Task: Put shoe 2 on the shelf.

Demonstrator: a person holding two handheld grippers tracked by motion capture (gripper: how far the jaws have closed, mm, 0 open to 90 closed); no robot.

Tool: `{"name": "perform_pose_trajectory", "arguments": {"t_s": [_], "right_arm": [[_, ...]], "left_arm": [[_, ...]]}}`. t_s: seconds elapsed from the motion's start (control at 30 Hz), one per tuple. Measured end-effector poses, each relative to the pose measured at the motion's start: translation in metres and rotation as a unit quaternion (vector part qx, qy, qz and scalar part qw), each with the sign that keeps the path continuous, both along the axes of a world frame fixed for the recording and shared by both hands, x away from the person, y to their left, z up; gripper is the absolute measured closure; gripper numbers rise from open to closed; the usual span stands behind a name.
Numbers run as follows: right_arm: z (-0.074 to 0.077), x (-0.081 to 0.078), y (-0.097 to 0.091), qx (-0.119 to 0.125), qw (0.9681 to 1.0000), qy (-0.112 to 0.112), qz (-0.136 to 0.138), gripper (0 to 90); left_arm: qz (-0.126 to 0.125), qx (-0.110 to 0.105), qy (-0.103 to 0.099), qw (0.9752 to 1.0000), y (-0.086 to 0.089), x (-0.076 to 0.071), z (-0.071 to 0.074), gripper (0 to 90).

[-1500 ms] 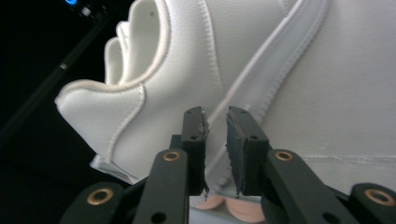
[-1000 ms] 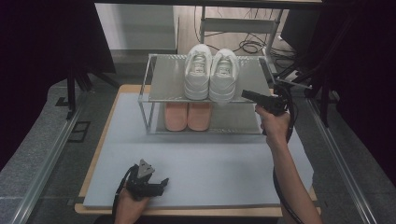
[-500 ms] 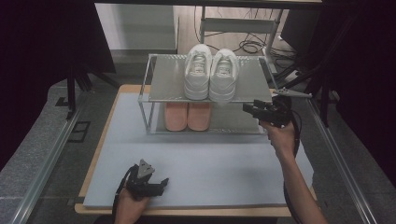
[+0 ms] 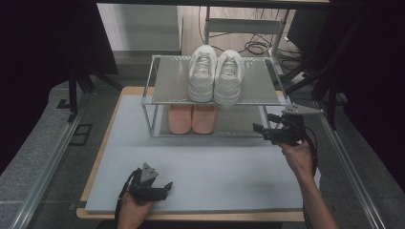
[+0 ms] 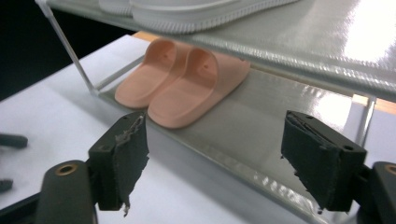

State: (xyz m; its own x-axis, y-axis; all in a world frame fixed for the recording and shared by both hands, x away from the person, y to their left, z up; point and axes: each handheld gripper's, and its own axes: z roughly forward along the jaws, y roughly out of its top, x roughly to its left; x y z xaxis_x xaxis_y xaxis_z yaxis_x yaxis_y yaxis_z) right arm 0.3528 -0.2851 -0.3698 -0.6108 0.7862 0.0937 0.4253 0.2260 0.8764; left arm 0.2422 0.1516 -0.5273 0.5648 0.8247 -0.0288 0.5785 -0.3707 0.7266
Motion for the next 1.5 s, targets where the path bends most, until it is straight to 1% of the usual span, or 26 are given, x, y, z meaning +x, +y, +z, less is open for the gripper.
{"name": "perform_pose_trajectory", "arguments": {"t_s": [0.23,0.33,0.4,0.43,0.57,0.67,0.73,0.83,0.9,1.07,1.17,1.33,1.5], "right_arm": [[-0.006,-0.018,-0.010,-0.027,0.9994,-0.007,0.018,14.6],[-0.009,-0.026,-0.013,-0.042,0.9988,-0.010,0.024,13.9],[-0.010,-0.032,-0.015,-0.045,0.9986,-0.011,0.025,12.9],[-0.010,-0.034,-0.016,-0.047,0.9984,-0.015,0.027,12.8],[-0.014,-0.044,-0.020,-0.059,0.9978,-0.014,0.026,12.8],[-0.019,-0.050,-0.023,-0.068,0.9973,-0.007,0.026,12.7],[-0.024,-0.054,-0.025,-0.072,0.9971,-0.002,0.025,12.7],[-0.035,-0.060,-0.028,-0.082,0.9965,0.005,0.016,12.6],[-0.043,-0.063,-0.030,-0.079,0.9967,0.012,0.014,12.2],[-0.059,-0.071,-0.033,-0.084,0.9963,0.010,0.013,11.6],[-0.069,-0.076,-0.034,-0.080,0.9967,0.006,0.015,11.5],[-0.083,-0.082,-0.035,-0.080,0.9967,0.004,0.015,11.6],[-0.103,-0.086,-0.038,-0.073,0.9972,0.014,0.009,11.7]], "left_arm": [[0.001,-0.001,-0.001,1.0000,0.000,0.000,0.000,15.4],[-0.001,0.001,-0.001,1.0000,0.000,0.000,0.000,15.4],[-0.001,0.001,-0.001,1.0000,0.000,0.000,0.000,15.4],[0.000,0.000,-0.001,1.0000,0.000,0.000,0.000,15.4],[0.001,-0.001,-0.002,1.0000,0.000,0.000,0.000,15.4],[0.001,-0.001,-0.002,1.0000,0.000,0.000,0.000,15.4],[0.001,-0.001,-0.002,1.0000,0.000,0.000,0.000,15.4],[-0.001,0.001,-0.001,1.0000,0.000,0.000,0.000,15.4],[0.002,-0.002,-0.001,1.0000,0.000,0.000,0.000,15.4],[0.001,-0.001,-0.001,1.0000,0.000,0.000,0.000,15.4],[0.001,0.000,-0.001,1.0000,0.000,0.000,0.000,15.4],[0.001,0.000,-0.001,1.0000,0.000,0.000,0.000,15.4],[0.001,0.000,-0.001,1.0000,0.000,0.000,0.000,15.4]]}}
